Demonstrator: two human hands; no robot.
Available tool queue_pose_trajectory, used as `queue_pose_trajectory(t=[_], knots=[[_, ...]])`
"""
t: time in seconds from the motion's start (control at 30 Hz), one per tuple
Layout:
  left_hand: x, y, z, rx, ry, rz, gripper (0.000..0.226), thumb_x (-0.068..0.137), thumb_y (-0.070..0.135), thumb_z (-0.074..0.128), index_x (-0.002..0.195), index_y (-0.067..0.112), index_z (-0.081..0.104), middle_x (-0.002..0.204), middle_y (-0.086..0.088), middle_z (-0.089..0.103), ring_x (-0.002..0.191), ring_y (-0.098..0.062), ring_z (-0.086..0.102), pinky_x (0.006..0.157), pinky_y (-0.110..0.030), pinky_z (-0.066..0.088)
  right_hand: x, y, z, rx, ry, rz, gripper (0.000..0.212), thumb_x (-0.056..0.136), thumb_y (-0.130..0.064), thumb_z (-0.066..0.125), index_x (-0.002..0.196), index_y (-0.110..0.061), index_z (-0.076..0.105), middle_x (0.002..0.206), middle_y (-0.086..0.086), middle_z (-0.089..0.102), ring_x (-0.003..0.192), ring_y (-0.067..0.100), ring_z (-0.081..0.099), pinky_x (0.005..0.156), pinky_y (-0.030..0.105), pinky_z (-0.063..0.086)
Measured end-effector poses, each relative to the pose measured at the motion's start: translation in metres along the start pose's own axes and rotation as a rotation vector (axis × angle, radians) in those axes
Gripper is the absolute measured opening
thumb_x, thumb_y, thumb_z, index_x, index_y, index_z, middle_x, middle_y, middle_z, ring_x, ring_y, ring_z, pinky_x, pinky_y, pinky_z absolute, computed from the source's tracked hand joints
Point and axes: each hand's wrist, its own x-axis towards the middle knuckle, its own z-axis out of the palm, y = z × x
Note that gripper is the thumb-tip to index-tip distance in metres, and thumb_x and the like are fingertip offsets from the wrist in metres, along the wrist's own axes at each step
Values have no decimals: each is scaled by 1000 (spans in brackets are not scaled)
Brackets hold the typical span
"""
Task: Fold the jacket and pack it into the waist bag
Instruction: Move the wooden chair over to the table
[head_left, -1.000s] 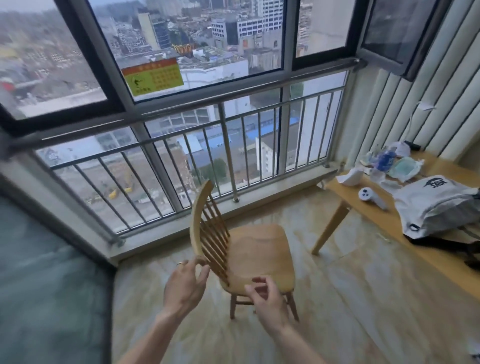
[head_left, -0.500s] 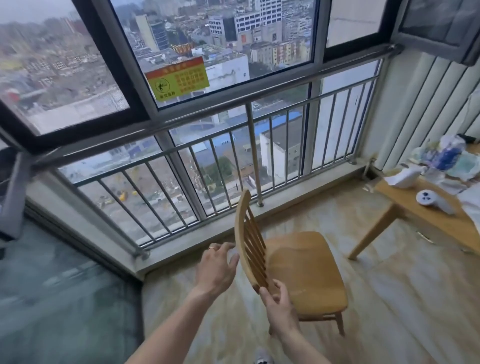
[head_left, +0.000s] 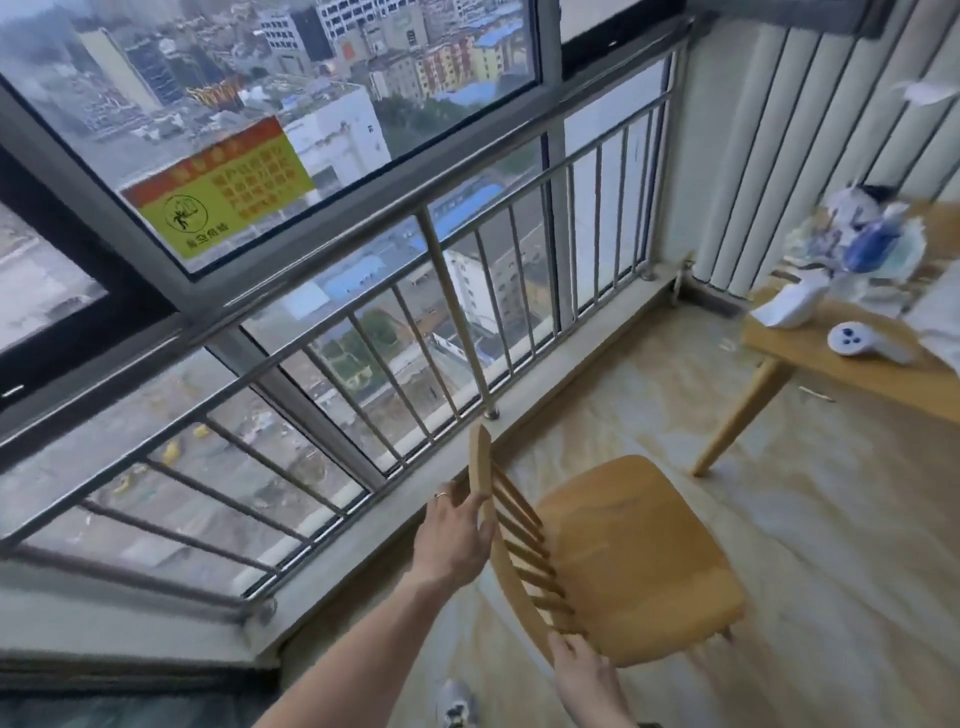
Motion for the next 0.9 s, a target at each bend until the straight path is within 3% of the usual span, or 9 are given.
queue_pose_trajectory(t=[0.1,0.2,0.3,0.37,0.5,0.57,0.7,0.77,0.9], knots=[[39,-6,-1,147,-56,155,47,104,48,39,150,42,40,169,-13,9,153,-33,17,117,-50,34,14,-13,5,51,84,160,63,96,-59,29,138,-22,57,150,8,48,133,30,47,110,38,36],[76,-17,-2,300,-126,299,50,104,49,37,152,38,39,171,-14,-4,157,-35,1,122,-53,21,16,-27,10,91,181,310,62,87,-66,29,127,-33,62,139,-1,58,122,24,56,104,39,41],[107,-35,-8,448,-190,425,51,103,49,33,149,30,44,171,-17,-3,157,-36,2,121,-51,22,7,-36,21,213,327,450,37,88,-62,37,79,-39,65,112,0,69,105,25,65,87,32,49],[118,-46,-8,506,-214,485,55,102,54,31,150,30,42,171,-18,-1,157,-36,3,119,-51,23,6,-33,35,299,437,565,37,83,-60,46,64,-33,65,100,3,70,96,28,68,74,29,48],[140,-57,-6,469,-214,555,56,97,59,34,144,32,47,170,-21,0,156,-38,6,114,-56,33,0,-40,67,480,661,675,27,83,-44,52,94,-32,74,106,8,67,83,29,63,75,32,54],[146,-56,-5,395,-248,513,57,95,57,39,143,28,47,169,-21,-4,155,-38,10,112,-55,37,-10,-55,69,624,796,700,24,88,-34,56,106,-24,69,112,15,65,91,33,66,77,35,54],[170,-58,3,298,-291,482,66,96,46,49,151,15,31,164,-32,2,143,-44,38,106,-46,43,-11,-74,65,922,964,708,45,93,-14,60,134,-9,43,124,29,60,108,42,62,81,40,49],[180,-57,7,255,-286,482,70,97,33,50,154,7,19,161,-37,13,143,-47,36,105,-46,44,-5,-75,67,1159,990,741,48,91,-13,63,132,-7,38,121,29,60,106,44,62,84,45,52],[194,-46,15,-6,-286,278,82,90,10,56,157,1,10,155,-32,25,138,-50,39,104,-49,42,4,-66,69,1582,891,695,19,84,-17,68,92,-4,56,110,25,62,95,43,64,85,55,59]])
